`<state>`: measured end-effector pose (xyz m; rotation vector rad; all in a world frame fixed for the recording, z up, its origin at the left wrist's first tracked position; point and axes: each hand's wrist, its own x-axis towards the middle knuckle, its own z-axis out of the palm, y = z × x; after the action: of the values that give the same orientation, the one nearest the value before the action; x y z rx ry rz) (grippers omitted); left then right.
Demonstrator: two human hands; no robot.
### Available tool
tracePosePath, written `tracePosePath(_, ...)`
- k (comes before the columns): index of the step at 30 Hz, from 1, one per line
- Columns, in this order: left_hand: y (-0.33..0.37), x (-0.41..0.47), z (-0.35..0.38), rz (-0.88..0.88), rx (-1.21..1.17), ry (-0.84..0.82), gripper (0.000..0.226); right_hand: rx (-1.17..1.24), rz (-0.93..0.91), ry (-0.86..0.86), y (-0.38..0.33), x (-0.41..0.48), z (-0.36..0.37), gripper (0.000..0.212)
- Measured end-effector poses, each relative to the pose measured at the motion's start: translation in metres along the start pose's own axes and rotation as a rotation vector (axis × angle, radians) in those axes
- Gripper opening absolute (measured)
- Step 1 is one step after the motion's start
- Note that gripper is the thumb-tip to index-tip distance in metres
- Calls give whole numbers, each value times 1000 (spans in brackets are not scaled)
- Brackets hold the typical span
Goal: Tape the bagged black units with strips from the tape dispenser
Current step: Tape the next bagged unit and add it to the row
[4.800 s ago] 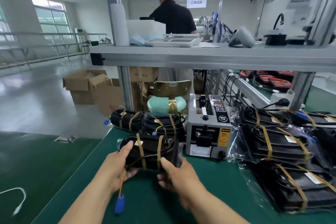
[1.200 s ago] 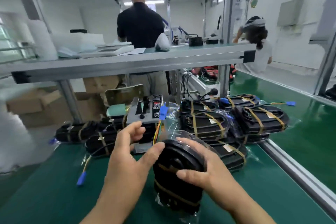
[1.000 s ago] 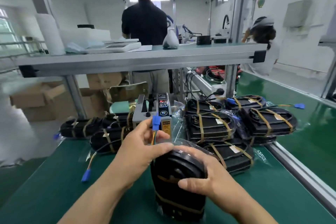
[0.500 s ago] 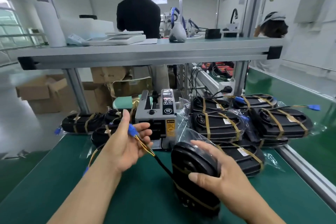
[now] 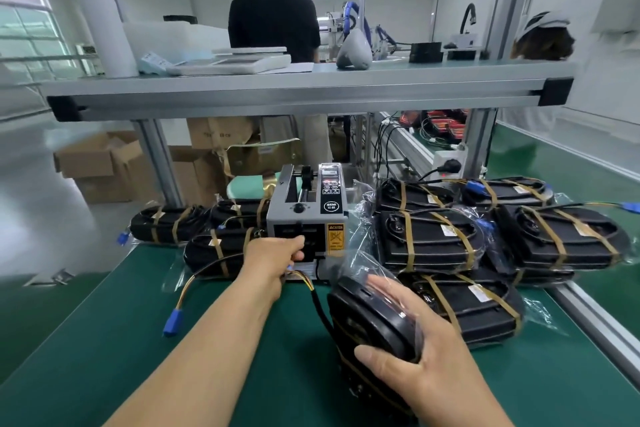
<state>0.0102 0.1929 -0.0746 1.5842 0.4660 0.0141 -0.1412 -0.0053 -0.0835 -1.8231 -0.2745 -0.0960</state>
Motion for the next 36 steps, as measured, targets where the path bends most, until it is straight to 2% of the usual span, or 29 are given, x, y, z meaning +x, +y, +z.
tracePosePath(2,2,1,10,-250,-255,-27,17,1,-4,3,-1,0,0,72)
tracePosePath(5,5,3,15,-382,-412,-31,20,6,-1,2,0,-1,0,72)
tracePosePath(10,5,-1,21,-464,-544,-54,19,-5,4,-2,1,-1,0,73)
tracePosePath(13,4,-3,24,-435,-585,-22,15,-12,-6,-9,1,-3,0,72)
tracePosePath(18,6,3,31,-369,-561,44,30,-5,6,-6,0,-2,1,72)
tracePosePath(23,7,-16,14,-119,-555,161,26,5,8,-14,-3,-3,1,70)
tracePosePath(29,22,-95,-48,516,-73,112,15,19,12,-8,1,-4,5,69)
tracePosePath(31,28,-136,-60,705,77,50,7,6,4,-7,1,-4,7,67)
tracePosePath(34,32,-171,-60,716,217,-164,24,15,-1,-14,2,-4,8,65)
tracePosePath(36,31,-174,-54,667,236,-220,20,19,-8,-5,2,-4,9,64)
